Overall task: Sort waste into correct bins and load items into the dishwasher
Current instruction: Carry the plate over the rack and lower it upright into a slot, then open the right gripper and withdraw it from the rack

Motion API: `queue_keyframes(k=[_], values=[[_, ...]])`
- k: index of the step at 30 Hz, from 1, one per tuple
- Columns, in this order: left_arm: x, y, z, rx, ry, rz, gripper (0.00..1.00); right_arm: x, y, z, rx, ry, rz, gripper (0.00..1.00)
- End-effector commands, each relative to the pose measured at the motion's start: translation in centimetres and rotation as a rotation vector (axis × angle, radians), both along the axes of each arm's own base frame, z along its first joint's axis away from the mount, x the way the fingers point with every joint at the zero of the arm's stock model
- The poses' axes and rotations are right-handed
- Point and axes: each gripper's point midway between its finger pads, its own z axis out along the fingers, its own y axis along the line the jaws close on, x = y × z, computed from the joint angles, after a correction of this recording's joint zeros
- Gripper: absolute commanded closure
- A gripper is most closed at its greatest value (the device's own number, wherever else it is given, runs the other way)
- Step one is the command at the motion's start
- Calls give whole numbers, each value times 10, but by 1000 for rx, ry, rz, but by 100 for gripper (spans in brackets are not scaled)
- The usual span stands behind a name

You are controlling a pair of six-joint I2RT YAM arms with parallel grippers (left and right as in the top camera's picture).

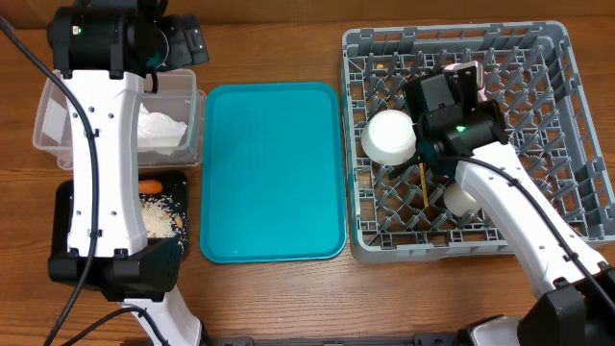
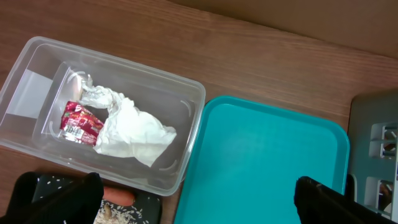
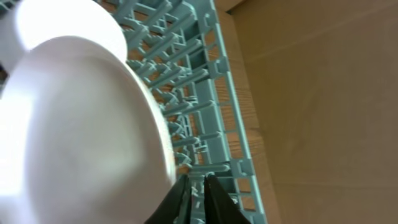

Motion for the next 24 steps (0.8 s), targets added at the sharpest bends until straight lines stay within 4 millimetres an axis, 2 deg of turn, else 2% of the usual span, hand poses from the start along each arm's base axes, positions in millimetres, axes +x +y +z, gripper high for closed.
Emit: queue_keyframes(k=[1, 5, 6, 7, 8, 9, 16, 19, 24], values=[[-2, 2, 10, -4, -30, 20, 0, 2, 3, 0, 41, -28, -5, 77], [-2, 2, 10, -4, -30, 20, 0, 4, 4, 23, 109, -140, -51, 53], [-2, 2, 10, -4, -30, 20, 0, 5, 5, 30, 133, -163, -52, 38], [-2, 2, 10, -4, -30, 20, 0, 6, 10, 40, 177, -186, -36, 18], [-2, 1, 10, -4, -30, 19, 0, 7, 15, 46, 219, -199, -18, 5], [-2, 1, 10, -4, -30, 19, 0, 8, 22, 53, 280, -212, 12, 0], [-2, 1, 10, -4, -30, 19, 0, -2, 93, 86, 719, -233, 298, 0], [-2, 1, 10, -4, -30, 19, 0, -8, 106, 90, 786, -220, 350, 0], [-2, 1, 10, -4, -30, 19, 0, -7, 108, 89, 791, -212, 353, 0]])
